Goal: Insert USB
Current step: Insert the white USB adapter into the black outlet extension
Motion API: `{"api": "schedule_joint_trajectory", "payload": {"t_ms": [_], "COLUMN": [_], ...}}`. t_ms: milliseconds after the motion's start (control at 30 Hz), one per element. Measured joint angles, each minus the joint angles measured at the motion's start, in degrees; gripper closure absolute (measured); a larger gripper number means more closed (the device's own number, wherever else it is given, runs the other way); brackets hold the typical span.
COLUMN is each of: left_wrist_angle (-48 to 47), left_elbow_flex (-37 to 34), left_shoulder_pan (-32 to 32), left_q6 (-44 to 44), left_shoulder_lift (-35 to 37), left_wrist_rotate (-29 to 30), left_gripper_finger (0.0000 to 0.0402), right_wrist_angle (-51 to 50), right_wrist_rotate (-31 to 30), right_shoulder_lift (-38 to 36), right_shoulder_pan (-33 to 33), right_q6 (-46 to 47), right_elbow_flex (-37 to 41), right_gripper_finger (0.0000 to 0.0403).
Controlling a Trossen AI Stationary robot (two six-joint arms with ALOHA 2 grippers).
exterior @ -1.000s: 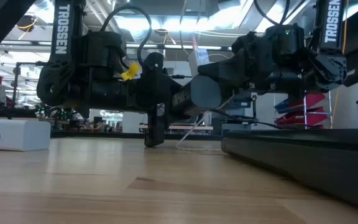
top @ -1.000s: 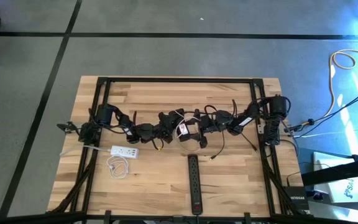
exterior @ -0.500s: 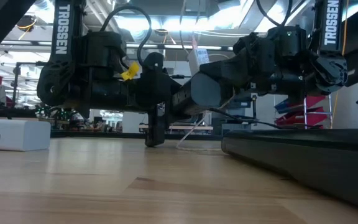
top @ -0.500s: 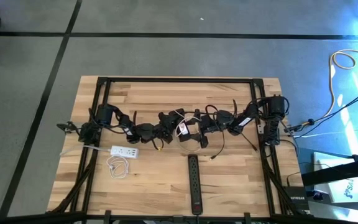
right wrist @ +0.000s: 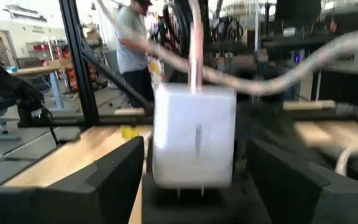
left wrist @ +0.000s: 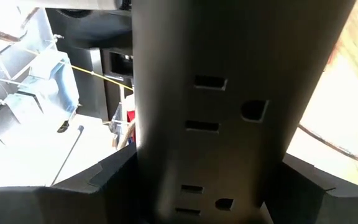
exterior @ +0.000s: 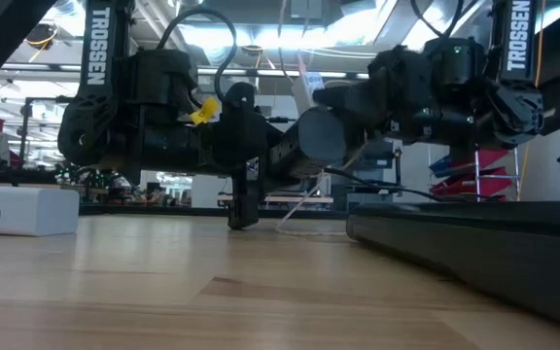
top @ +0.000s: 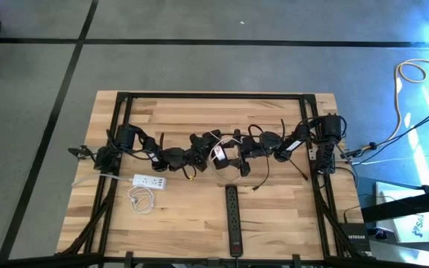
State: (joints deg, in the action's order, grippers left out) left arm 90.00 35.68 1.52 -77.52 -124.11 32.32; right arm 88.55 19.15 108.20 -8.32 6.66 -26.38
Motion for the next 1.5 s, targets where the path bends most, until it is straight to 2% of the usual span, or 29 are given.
{"api": "schedule_joint_trajectory", "payload": {"t_ms": [467, 733, 900, 1067, 1167, 1300, 1400, 1500], "left_wrist_angle": [-0.04, -0.07, -0.07, -0.09, -0.09, -0.09, -0.09, -0.09], "left_elbow_flex": [0.00, 0.00, 0.00, 0.00, 0.00, 0.00, 0.00, 0.00], "left_shoulder_pan": [0.00, 0.00, 0.00, 0.02, 0.00, 0.02, 0.02, 0.02], "left_q6": [-0.33, -0.28, -0.24, -0.20, -0.20, -0.07, 0.13, -0.11], "left_shoulder_lift": [0.00, 0.00, 0.00, 0.00, 0.00, 0.00, 0.00, 0.00], "left_wrist_rotate": [-0.09, -0.02, 0.02, 0.04, 0.04, 0.10, 0.13, 0.09], "left_gripper_finger": [0.0141, 0.0141, 0.0141, 0.0141, 0.0141, 0.0141, 0.0141, 0.0141], "right_wrist_angle": [-4.76, -16.90, -15.69, -24.02, -36.04, -53.02, -57.34, -58.82], "right_wrist_rotate": [-1.48, 2.52, 2.91, -0.62, -2.59, -1.87, -0.06, 1.72], "right_shoulder_lift": [-6.54, -11.49, -16.04, -22.24, -25.41, -26.00, -25.81, -25.79], "right_shoulder_pan": [-1.61, -1.40, -1.46, -1.46, -1.46, -1.44, -1.40, -1.40], "right_q6": [-5.69, -7.45, -10.19, -19.00, -24.10, -26.40, -26.19, -25.98], "right_elbow_flex": [-0.11, -0.14, -0.18, -0.47, -3.23, -8.72, -11.51, -12.58], "right_gripper_finger": [0.0139, 0.0139, 0.0139, 0.0140, 0.0162, 0.0225, 0.0258, 0.0270]}}
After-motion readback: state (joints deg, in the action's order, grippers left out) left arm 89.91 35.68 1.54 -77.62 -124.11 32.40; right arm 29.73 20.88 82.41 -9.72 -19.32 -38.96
